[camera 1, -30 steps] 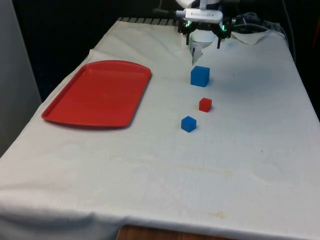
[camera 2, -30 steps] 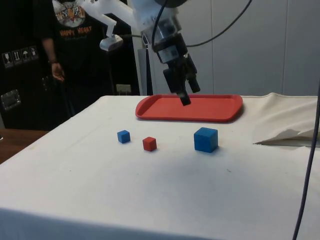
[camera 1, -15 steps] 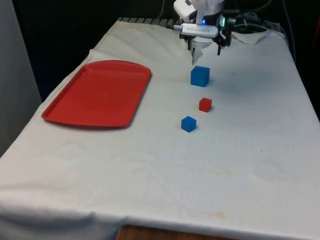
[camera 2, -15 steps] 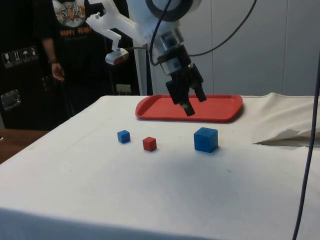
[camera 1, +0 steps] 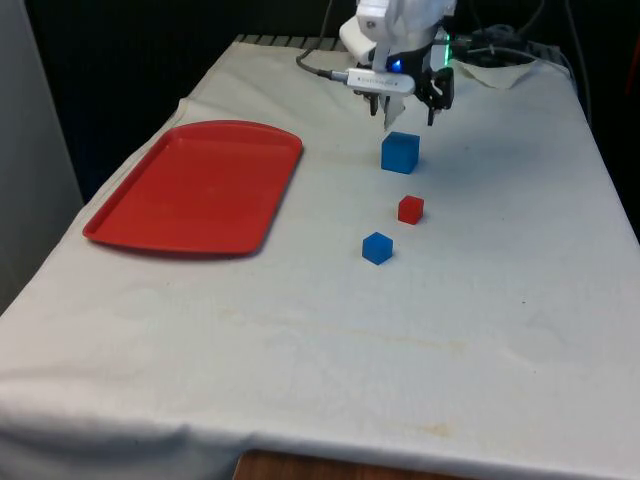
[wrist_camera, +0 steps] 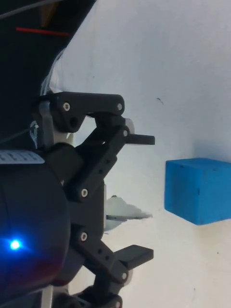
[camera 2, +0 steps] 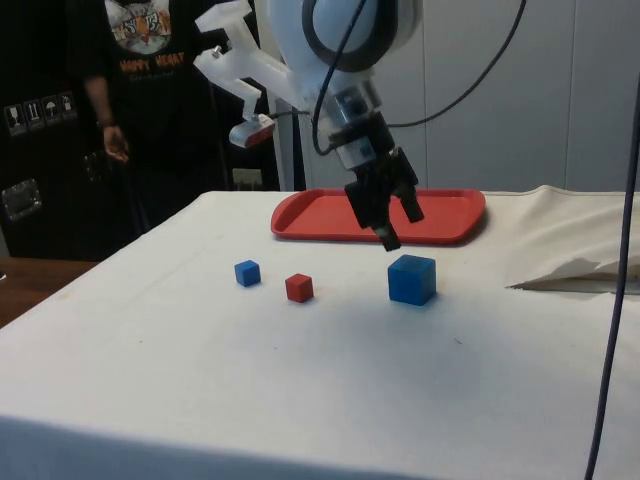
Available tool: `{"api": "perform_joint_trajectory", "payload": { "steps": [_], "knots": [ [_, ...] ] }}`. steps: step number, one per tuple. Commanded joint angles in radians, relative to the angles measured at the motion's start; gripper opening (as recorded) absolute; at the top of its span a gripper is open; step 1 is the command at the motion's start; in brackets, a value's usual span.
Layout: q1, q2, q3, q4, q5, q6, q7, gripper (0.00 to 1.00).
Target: Pick up the largest block and place it onto the tray.
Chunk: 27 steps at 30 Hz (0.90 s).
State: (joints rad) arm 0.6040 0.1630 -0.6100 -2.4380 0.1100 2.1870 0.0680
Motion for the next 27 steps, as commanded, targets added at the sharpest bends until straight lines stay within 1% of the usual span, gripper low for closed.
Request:
{"api": "perform_joint_trajectory", "payload": {
  "steps": [1, 2, 3, 8, 10, 11, 12, 14, 20, 21, 22, 27],
  "knots": [
    [-0.005, 0.008, 0.002, -0.006, 0.019, 0.016, -0.017, 1.0],
    [-0.001, 0.007, 0.0, -0.002, 0.006, 0.008, -0.006, 1.0],
    [-0.006, 0.015, 0.002, -0.007, 0.024, 0.022, -0.023, 1.0],
    [-0.011, 0.047, 0.0, -0.005, 0.062, 0.04, -0.055, 1.0],
    [-0.013, 0.055, 0.0, -0.003, 0.075, 0.042, -0.062, 1.0],
    [-0.009, 0.057, -0.002, -0.001, 0.065, 0.035, -0.054, 1.0],
    [-0.013, 0.059, 0.001, -0.003, 0.08, 0.042, -0.064, 1.0],
    [-0.015, 0.064, 0.002, -0.002, 0.088, 0.043, -0.066, 1.0],
    [-0.015, 0.078, 0.003, -0.003, 0.116, 0.05, -0.076, 1.0],
    [-0.011, 0.076, -0.001, 0.0, 0.1, 0.039, -0.067, 1.0],
    [-0.015, 0.081, 0.004, -0.003, 0.121, 0.051, -0.078, 1.0],
    [-0.015, 0.1, 0.005, -0.001, 0.147, 0.057, -0.089, 1.0]
  ]
}}
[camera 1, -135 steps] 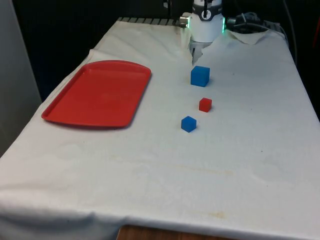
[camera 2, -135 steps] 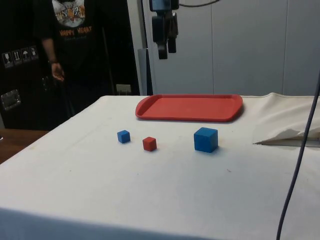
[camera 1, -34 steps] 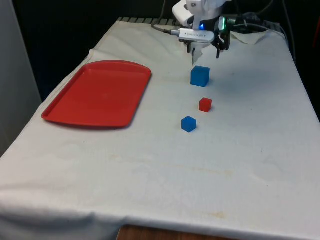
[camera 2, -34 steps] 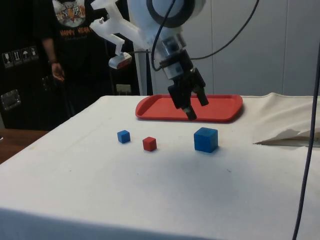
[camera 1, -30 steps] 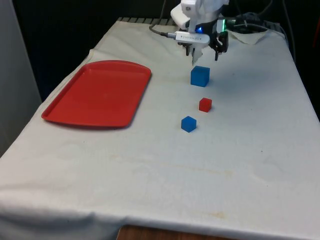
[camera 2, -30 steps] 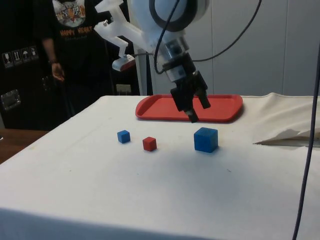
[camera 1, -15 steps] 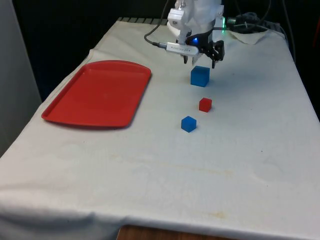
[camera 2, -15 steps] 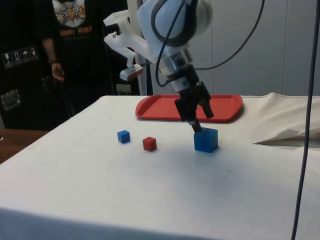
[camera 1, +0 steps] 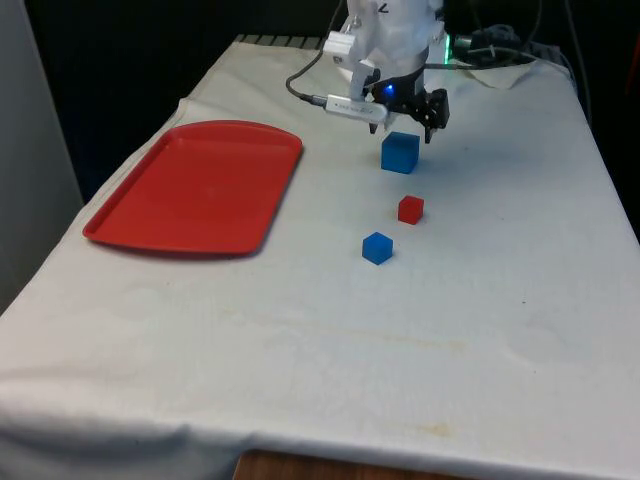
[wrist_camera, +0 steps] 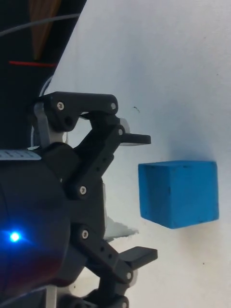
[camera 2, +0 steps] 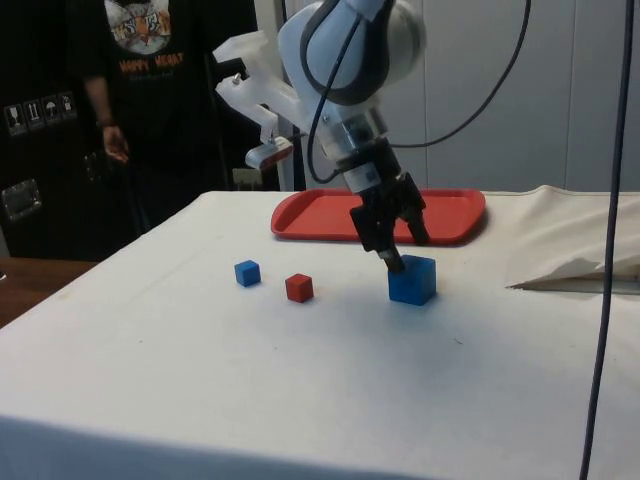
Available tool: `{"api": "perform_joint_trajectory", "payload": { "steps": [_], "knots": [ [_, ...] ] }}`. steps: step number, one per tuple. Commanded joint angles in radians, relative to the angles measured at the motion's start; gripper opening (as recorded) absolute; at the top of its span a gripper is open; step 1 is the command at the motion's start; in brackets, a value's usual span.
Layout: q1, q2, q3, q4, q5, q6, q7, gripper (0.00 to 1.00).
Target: Pick up the largest block and place it onto the tray.
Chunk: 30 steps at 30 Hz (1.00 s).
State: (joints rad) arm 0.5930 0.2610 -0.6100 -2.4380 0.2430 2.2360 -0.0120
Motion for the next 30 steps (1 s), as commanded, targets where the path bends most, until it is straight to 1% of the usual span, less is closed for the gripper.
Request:
{"api": "perform_joint_trajectory", "payload": {
  "steps": [1, 2, 3, 4, 12, 13, 14, 15, 20, 21, 22, 27, 28, 29, 30],
  "knots": [
    [-0.004, 0.005, 0.005, -0.001, 0.018, 0.009, -0.01, 1.0],
    [-0.004, 0.009, 0.005, -0.001, 0.023, 0.01, -0.012, 1.0],
    [0.0, 0.007, 0.0, 0.0, 0.009, 0.002, -0.004, 1.0],
    [-0.004, 0.011, 0.006, -0.001, 0.026, 0.011, -0.014, 1.0],
    [-0.004, 0.038, 0.008, 0.003, 0.058, 0.013, -0.024, 1.0],
    [0.0, 0.04, 0.002, 0.004, 0.049, 0.005, -0.017, 1.0],
    [-0.004, 0.046, 0.009, 0.003, 0.066, 0.014, -0.027, 1.0],
    [-0.005, 0.049, 0.009, 0.004, 0.068, 0.015, -0.027, 1.0],
    [-0.005, 0.065, 0.01, 0.006, 0.084, 0.015, -0.033, 1.0],
    [0.0, 0.064, 0.004, 0.007, 0.071, 0.006, -0.025, 1.0],
    [-0.005, 0.069, 0.01, 0.007, 0.087, 0.015, -0.035, 1.0],
    [-0.006, 0.094, 0.01, 0.014, 0.107, 0.014, -0.044, 1.0],
    [-0.007, 0.097, 0.01, 0.015, 0.109, 0.014, -0.045, 0.97],
    [-0.007, 0.099, 0.01, 0.016, 0.111, 0.014, -0.046, 0.89],
    [-0.001, 0.098, 0.004, 0.015, 0.097, 0.006, -0.036, 0.8]
  ]
}}
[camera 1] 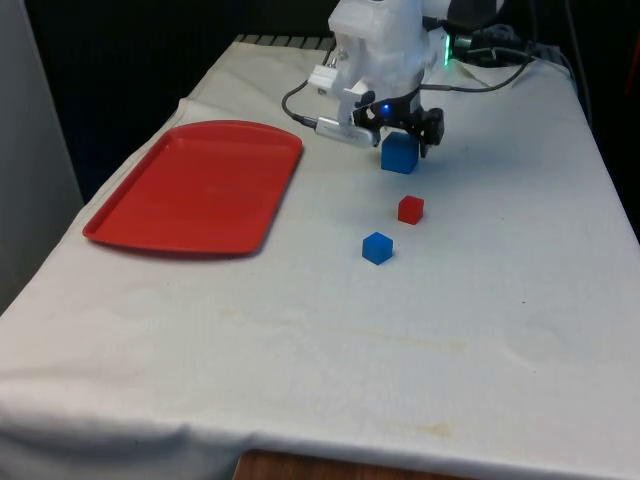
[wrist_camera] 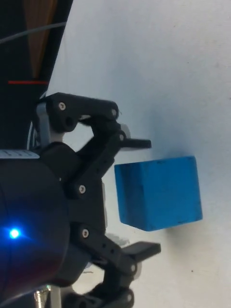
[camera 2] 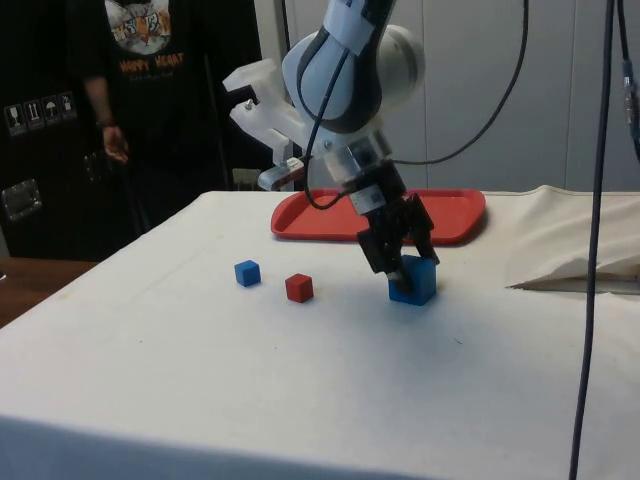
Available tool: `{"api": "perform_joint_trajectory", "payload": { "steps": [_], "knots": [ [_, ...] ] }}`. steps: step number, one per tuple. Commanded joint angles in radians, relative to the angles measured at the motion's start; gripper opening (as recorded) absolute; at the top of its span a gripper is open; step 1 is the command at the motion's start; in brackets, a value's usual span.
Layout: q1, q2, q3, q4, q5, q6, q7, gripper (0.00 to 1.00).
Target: Pick up the largest block and place it onto the tray.
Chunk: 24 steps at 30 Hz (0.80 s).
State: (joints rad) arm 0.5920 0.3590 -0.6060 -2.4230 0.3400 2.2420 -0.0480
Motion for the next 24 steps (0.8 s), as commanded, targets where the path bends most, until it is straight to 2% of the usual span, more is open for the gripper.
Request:
{"api": "perform_joint_trajectory", "payload": {
  "steps": [1, 5, 6, 7, 9, 10, 11, 15, 24],
  "knots": [
    [-0.006, 0.004, 0.006, 0.001, 0.017, 0.007, -0.011, 0.8],
    [-0.005, 0.01, 0.005, 0.004, 0.025, 0.007, -0.016, 0.33],
    [-0.005, 0.012, 0.005, 0.004, 0.027, 0.007, -0.017, 0.06],
    [-0.005, 0.012, 0.005, 0.004, 0.027, 0.007, -0.018, 0.0],
    [-0.006, 0.012, 0.005, 0.004, 0.028, 0.007, -0.018, 0.0],
    [0.0, 0.01, 0.0, 0.004, 0.015, -0.001, -0.009, 0.0],
    [-0.006, 0.012, 0.005, 0.004, 0.028, 0.007, -0.018, 0.0],
    [-0.006, 0.013, 0.005, 0.004, 0.029, 0.007, -0.018, 0.01],
    [0.005, -0.011, -0.006, 0.01, 0.008, -0.009, 0.006, 0.01]
  ]
}}
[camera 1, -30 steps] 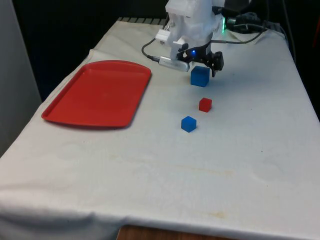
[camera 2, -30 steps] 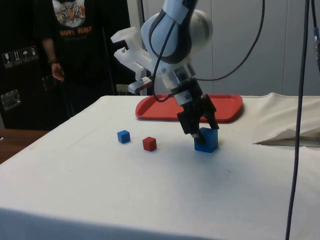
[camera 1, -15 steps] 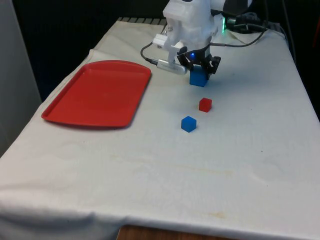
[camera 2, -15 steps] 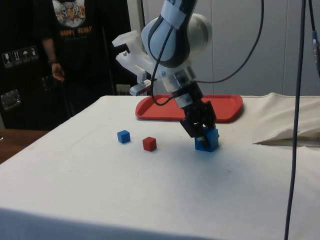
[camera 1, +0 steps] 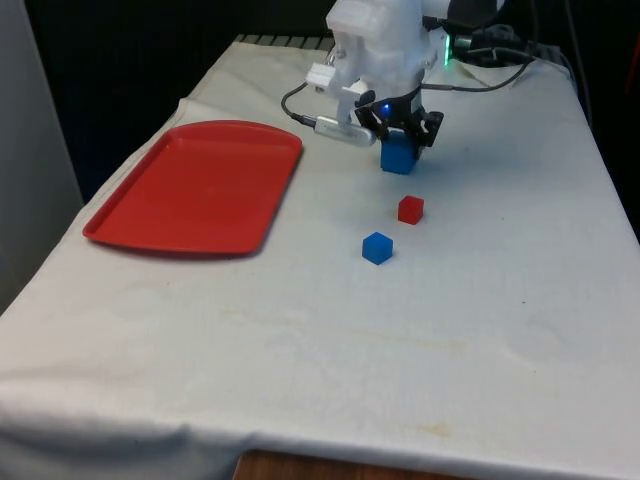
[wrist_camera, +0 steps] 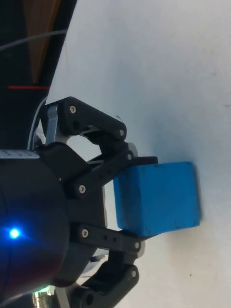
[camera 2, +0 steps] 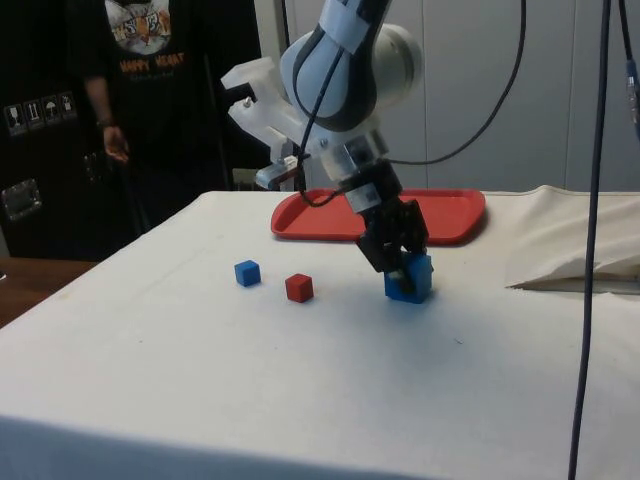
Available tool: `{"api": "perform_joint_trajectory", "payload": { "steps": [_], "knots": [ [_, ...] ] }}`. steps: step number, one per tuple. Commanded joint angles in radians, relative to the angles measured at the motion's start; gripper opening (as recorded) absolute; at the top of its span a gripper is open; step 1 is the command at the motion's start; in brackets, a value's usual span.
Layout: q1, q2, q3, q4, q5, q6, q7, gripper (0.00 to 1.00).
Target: Pick up the largest block and place it onto the tray.
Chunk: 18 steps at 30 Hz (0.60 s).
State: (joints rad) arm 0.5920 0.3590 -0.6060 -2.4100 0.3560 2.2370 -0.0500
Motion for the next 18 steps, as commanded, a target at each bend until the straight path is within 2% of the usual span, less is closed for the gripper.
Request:
{"api": "perform_joint_trajectory", "payload": {
  "steps": [1, 6, 7, 8, 14, 15, 18],
  "knots": [
    [0.005, -0.016, -0.008, -0.002, -0.011, -0.006, 0.01, 0.01],
    [0.006, -0.056, -0.018, 0.0, -0.029, -0.019, 0.027, 0.01],
    [0.0, -0.047, -0.011, 0.001, -0.015, -0.015, 0.013, 0.01],
    [0.005, -0.064, -0.019, 0.001, -0.033, -0.023, 0.031, 0.01],
    [0.003, -0.118, -0.026, 0.008, -0.065, -0.045, 0.06, 0.01],
    [0.0, -0.112, -0.021, 0.005, -0.052, -0.037, 0.049, 0.01],
    [0.002, -0.145, -0.03, 0.018, -0.081, -0.063, 0.076, 0.01]
  ]
}}
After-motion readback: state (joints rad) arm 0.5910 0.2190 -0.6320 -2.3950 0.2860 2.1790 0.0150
